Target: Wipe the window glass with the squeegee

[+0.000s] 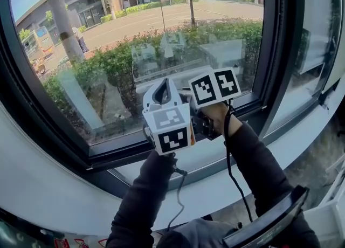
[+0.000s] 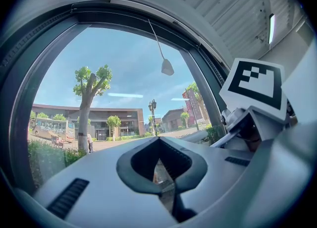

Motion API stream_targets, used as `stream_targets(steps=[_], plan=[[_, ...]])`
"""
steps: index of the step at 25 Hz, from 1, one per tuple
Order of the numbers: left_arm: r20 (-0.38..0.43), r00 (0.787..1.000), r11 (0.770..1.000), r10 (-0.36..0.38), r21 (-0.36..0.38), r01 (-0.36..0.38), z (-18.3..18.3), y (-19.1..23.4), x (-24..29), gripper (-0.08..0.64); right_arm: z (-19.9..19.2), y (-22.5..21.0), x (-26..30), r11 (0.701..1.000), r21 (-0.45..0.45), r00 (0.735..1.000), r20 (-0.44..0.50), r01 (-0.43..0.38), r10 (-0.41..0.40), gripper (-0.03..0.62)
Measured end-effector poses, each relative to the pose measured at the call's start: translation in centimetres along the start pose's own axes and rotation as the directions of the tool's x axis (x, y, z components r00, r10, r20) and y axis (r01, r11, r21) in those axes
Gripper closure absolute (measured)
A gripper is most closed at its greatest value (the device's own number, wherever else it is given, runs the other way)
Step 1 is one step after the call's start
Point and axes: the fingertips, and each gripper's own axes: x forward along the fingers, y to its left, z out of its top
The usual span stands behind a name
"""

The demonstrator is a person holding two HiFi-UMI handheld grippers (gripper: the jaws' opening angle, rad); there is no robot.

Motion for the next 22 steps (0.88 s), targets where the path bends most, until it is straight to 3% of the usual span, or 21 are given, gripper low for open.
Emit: stream_targets(steps=[22], plan=[[-0.075,0.997,1.0,-0.002,-0.004,0.002,-4.5,-0.6,0.1,0.565,-4.4,-1.7,1.6,0.997,0.07,0.997,-0.077,-0.019,0.025,0.531]])
